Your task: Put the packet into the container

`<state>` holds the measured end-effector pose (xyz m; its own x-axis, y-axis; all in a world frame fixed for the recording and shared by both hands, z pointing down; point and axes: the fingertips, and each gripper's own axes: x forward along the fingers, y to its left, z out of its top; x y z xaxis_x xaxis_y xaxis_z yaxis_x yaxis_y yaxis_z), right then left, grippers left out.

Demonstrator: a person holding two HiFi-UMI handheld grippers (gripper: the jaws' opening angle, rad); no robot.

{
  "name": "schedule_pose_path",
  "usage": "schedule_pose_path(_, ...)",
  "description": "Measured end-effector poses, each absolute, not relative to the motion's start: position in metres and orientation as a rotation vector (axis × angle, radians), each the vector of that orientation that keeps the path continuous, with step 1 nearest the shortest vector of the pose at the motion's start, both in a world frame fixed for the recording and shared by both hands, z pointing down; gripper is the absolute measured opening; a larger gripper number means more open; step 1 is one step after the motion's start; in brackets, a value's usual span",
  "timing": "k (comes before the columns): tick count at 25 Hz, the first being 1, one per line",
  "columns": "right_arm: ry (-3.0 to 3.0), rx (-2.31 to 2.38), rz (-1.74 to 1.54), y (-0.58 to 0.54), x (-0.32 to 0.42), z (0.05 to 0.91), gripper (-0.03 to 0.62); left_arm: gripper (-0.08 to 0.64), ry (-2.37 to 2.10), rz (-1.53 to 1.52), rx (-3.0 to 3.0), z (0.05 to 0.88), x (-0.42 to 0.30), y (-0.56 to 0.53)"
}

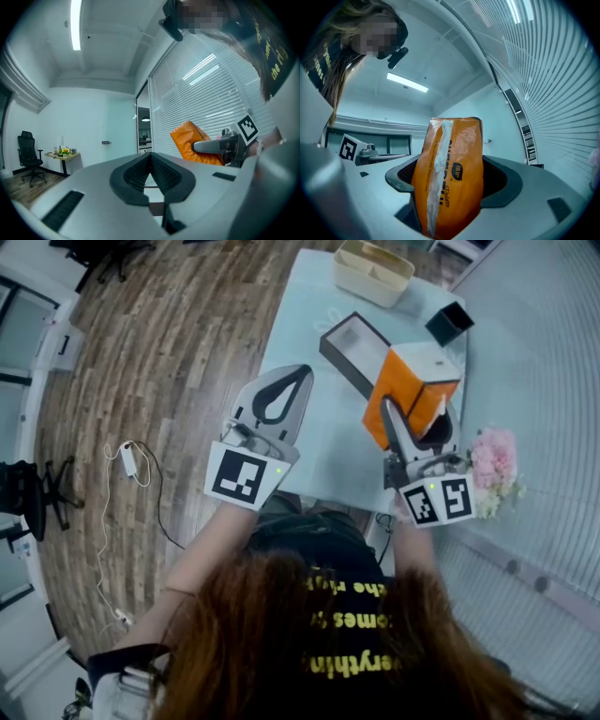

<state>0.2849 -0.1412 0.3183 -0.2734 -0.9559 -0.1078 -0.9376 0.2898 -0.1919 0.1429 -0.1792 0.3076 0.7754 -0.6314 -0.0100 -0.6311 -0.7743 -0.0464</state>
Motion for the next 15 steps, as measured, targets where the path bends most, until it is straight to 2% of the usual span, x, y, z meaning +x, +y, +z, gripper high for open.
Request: schedule_pose_path(15, 2.398, -1.833, -0.142, -0.164, 0.291, 0.321, 0.373, -0.002, 0.987, 0.023, -2.955, 0.311, 0.14, -0.202)
